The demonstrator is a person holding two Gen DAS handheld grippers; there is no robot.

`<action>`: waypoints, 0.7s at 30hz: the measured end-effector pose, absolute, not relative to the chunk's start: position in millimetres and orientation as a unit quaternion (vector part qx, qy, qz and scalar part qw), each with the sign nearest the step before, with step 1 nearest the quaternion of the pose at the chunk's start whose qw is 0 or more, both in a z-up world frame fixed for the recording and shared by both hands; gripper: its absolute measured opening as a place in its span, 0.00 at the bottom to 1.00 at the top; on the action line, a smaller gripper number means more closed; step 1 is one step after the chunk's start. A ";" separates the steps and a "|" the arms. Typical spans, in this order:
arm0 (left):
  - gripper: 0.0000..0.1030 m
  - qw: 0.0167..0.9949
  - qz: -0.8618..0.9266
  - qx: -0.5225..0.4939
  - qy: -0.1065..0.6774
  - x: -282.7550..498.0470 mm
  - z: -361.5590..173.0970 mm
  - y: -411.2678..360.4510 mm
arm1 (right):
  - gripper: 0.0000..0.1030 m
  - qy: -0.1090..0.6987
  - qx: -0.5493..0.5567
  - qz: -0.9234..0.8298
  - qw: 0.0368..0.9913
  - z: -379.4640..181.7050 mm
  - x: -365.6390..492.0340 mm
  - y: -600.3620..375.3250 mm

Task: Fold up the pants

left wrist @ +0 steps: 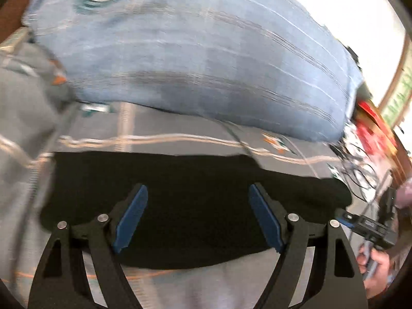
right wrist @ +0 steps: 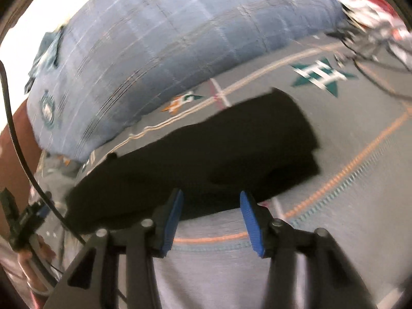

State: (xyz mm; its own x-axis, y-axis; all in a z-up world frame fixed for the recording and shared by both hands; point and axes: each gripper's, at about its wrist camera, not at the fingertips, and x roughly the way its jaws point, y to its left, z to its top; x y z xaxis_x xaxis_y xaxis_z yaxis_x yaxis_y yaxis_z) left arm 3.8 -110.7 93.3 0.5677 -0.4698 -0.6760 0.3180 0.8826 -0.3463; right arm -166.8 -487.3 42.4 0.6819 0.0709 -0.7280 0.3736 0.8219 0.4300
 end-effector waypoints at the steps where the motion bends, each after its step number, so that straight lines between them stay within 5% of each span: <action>1: 0.79 0.876 -0.232 -0.090 0.413 5.8 90.9 -122.0 | 0.47 0.386 0.295 -0.086 0.870 40.3 -166.2 -491.6; 11: 0.79 0.845 -0.285 -0.069 0.448 -5.1 74.2 -192.2 | 0.46 0.347 0.383 -0.063 0.854 31.5 -167.9 -504.3; 12: 0.79 0.843 -0.285 -0.067 0.452 -6.6 73.3 -195.2 | 0.42 0.338 0.380 -0.059 0.859 31.3 -164.3 -504.2; 14: 0.79 0.842 -0.286 -0.063 0.453 -8.8 72.6 -196.6 | 0.04 0.342 0.381 -0.057 0.857 29.5 -160.1 -506.3; 21: 0.79 0.853 -0.275 -0.060 0.440 -8.3 77.8 -185.5 | 0.03 0.325 0.339 -0.044 0.882 58.1 -194.1 -493.3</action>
State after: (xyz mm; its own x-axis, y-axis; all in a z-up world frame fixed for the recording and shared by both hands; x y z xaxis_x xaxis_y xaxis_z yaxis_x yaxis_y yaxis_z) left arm -8.3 -185.5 77.8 0.4612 -0.5208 -0.7184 0.4160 0.8420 -0.3434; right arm -194.1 -493.3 58.1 0.7850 0.1424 -0.6029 0.2976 0.7669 0.5686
